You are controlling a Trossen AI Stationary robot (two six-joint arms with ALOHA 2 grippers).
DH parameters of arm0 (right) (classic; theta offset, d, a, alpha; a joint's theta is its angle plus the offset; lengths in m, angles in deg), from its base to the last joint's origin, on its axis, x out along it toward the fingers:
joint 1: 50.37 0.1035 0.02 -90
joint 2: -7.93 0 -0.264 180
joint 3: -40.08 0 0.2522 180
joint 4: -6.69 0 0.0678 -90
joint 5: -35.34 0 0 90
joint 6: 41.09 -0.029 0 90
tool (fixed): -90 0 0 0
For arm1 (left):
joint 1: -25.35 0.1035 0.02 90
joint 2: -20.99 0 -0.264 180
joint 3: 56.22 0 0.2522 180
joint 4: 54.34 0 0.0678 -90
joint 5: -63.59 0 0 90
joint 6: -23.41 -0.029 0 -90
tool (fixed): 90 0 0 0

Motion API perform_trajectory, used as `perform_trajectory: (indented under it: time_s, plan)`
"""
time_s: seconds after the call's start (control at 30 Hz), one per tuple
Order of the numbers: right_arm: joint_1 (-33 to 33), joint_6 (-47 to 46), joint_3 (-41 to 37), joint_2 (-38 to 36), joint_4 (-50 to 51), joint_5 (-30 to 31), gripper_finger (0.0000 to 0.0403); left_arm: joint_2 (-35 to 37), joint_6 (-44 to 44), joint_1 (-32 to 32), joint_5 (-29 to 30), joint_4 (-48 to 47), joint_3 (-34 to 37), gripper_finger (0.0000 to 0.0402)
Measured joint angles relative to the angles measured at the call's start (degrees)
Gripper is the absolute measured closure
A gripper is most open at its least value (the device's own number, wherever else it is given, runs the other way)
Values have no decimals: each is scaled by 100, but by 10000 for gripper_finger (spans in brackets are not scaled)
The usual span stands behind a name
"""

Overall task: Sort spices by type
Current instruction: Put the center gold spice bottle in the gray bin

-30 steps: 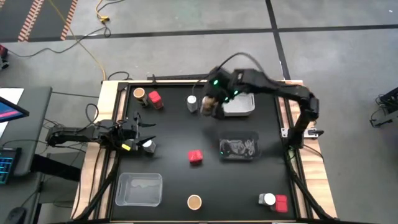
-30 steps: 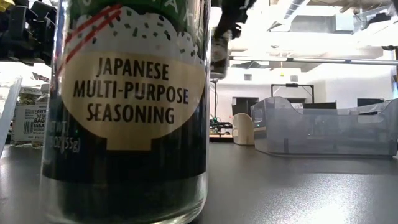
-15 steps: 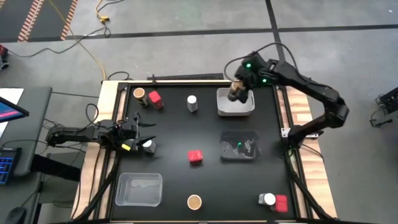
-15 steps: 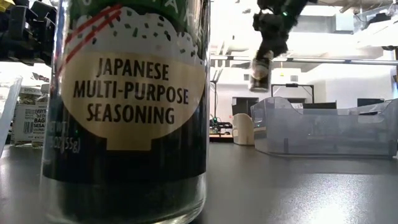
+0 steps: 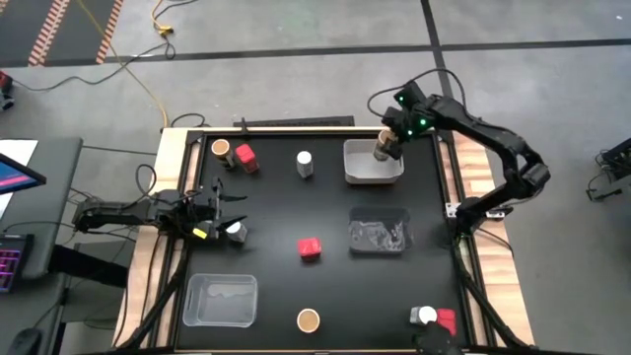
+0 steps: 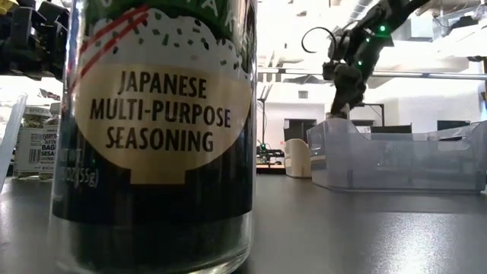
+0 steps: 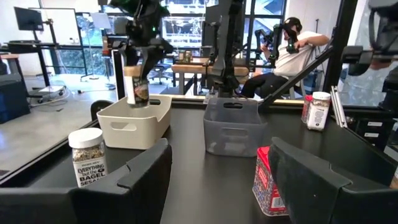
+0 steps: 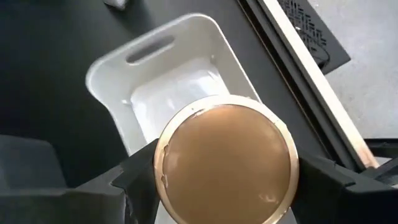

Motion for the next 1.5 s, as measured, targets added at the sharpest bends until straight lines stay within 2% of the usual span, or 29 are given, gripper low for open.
perform_trajectory:
  time_s: [0.7,0.87,1.07,1.5]
  plan:
    - [-305,425,-1114,11,-1152,-72,107,-2,1,0,0,0,0,146]
    - [-340,474,-1149,9,-1273,-71,104,-2,0,0,0,0,0,146]
    - [-362,621,-1148,7,-1324,-79,61,-2,1,0,0,0,0,146]
    - [-375,636,-1148,7,-1281,-61,77,-1,2,2,0,0,0,146]
